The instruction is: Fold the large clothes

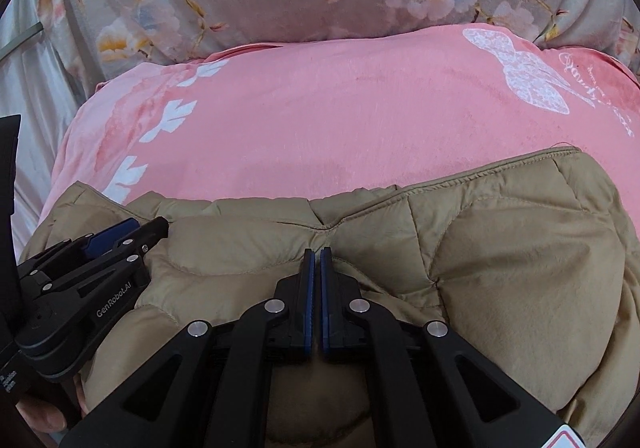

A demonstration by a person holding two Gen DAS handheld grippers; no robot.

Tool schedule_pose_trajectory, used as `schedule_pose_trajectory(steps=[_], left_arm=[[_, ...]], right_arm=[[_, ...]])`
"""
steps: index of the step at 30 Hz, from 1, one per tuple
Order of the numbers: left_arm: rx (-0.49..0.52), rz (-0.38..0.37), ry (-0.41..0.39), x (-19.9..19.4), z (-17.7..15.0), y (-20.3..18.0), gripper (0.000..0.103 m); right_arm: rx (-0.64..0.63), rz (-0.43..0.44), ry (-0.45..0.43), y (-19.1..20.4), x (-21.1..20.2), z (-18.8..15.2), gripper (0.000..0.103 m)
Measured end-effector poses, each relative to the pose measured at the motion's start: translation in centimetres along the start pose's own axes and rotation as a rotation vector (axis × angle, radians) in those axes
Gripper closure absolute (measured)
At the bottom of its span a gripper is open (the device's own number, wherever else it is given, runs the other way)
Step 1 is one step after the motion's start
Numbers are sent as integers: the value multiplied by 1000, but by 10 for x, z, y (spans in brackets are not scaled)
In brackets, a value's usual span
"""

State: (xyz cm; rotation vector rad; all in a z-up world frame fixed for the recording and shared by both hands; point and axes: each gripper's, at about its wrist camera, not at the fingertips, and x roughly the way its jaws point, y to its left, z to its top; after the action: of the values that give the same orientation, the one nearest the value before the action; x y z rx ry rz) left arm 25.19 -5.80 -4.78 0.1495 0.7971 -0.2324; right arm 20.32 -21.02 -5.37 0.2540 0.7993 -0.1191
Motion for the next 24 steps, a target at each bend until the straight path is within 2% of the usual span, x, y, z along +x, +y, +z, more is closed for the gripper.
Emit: schedule_pose_trajectory(steps=[24], left_arm=[[16, 45, -9, 10, -3, -6, 71]], right_arm=[[-26, -40, -9, 4, 9, -5, 103]])
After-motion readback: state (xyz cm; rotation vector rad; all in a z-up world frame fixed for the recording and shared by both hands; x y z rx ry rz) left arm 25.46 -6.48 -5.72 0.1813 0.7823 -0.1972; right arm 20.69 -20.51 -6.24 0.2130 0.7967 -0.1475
